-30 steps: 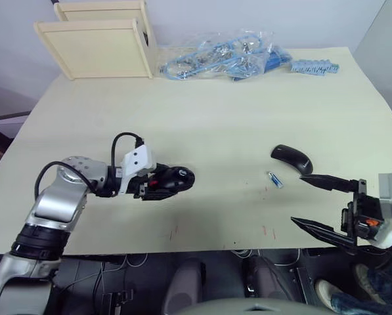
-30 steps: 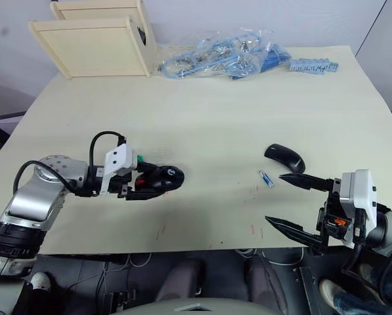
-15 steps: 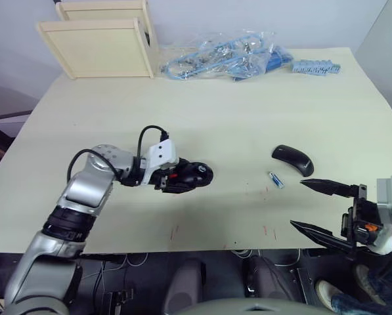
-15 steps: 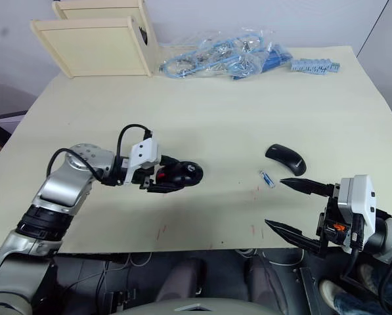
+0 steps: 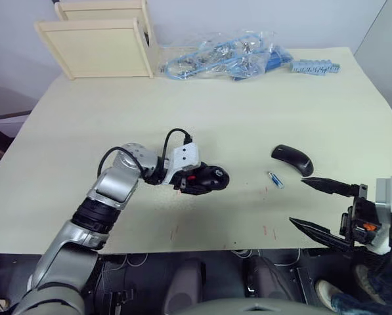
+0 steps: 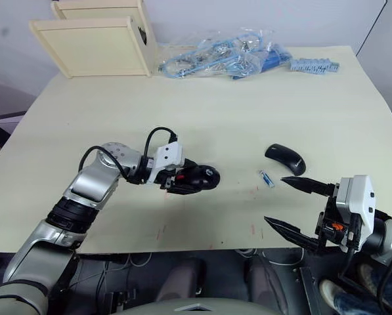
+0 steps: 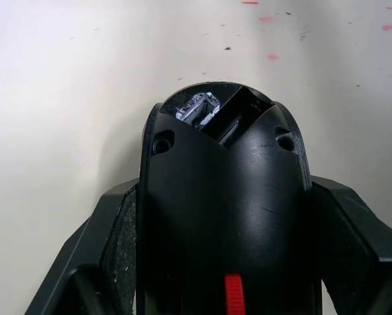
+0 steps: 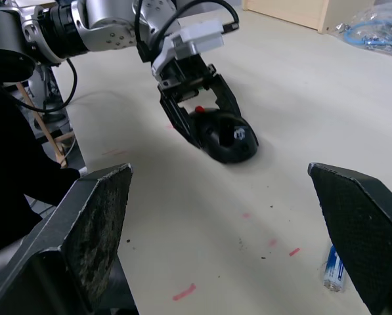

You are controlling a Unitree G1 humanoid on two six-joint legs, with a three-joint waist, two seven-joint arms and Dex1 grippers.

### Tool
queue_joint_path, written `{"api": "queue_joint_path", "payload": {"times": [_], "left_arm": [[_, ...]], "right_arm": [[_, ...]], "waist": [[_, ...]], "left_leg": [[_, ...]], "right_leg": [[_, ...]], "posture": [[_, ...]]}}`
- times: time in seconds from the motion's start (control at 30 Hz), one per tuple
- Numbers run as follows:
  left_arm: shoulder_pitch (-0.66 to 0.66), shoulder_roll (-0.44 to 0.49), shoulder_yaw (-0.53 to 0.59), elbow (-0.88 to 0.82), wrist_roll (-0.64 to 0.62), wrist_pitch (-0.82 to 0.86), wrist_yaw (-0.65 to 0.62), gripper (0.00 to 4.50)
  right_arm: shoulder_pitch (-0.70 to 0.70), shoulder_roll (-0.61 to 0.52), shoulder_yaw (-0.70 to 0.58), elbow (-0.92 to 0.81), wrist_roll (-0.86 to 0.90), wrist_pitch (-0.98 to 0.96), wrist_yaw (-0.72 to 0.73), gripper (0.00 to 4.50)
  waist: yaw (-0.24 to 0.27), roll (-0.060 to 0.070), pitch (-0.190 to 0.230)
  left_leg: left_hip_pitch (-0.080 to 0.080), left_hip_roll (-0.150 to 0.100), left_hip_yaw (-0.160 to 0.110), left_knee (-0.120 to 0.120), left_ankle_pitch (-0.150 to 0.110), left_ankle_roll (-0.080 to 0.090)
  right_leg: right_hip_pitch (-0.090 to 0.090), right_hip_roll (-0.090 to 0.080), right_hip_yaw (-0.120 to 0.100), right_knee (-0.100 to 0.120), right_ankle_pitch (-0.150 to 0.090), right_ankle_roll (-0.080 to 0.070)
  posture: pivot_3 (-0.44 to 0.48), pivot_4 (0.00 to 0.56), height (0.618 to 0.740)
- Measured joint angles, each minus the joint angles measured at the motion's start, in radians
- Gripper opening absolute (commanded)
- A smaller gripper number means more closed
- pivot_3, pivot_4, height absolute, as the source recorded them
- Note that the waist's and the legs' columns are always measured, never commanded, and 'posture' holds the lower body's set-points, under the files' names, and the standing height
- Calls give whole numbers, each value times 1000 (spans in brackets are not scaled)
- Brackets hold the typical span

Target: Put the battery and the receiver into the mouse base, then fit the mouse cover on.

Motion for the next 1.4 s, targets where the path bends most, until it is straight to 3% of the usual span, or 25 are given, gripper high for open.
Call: {"api": "queue_joint_path", "payload": {"times": [0.47, 0.83, 0.93, 1.1, 1.13, 1.2, 1.4], "left_arm": [[47, -21, -29, -37, 76, -11, 59, 2979], [78, -21, -22, -68, 84, -8, 89, 2979], [83, -24, -16, -78, 84, 12, 94, 2979], [85, -26, -15, -87, 84, 26, 97, 2979], [86, -26, -16, -88, 84, 28, 97, 2979], [86, -26, -16, -89, 84, 31, 97, 2979], [88, -29, -17, -92, 86, 35, 98, 2979]], "right_arm": [[29, 7, 23, -10, -81, 9, -60, 4500], [-25, 103, 211, -9, -291, 59, -280, 4500], [-97, 149, 301, 18, -387, 136, -414, 4500], [-186, 237, 374, 104, -377, 220, -472, 4500], [-194, 245, 378, 120, -376, 224, -475, 4000], [-211, 259, 384, 146, -377, 231, -478, 3572], [-269, 313, 429, 233, -438, 221, -512, 3572]], "waist": [[0, 1, -2], [-1, 5, -5], [-2, 5, -7], [-2, 5, -7], [-1, 5, -7], [-2, 5, -7], [-2, 5, -7]], "left_leg": [[3, 0, 0, 0, 0, 0], [3, 0, 1, 0, 0, 0], [3, 0, 0, -1, 0, 0], [3, 0, 0, -1, 0, 0], [3, 0, 0, -1, 0, 0], [3, 0, 0, -1, 0, 0], [3, 0, 0, -1, 0, 0]], "right_leg": [[2, 0, 0, 0, 0, 0], [2, 0, 1, 0, 0, 0], [2, 0, 1, 0, 0, 0], [2, 0, 0, -1, 0, 0], [2, 0, 0, -1, 0, 0], [2, 0, 0, -1, 0, 0], [2, 0, 0, 0, 0, 0]], "posture": [[0, 150, 740], [0, 150, 740], [0, 150, 740], [0, 150, 740], [0, 150, 740], [0, 150, 740], [0, 150, 740]]}}
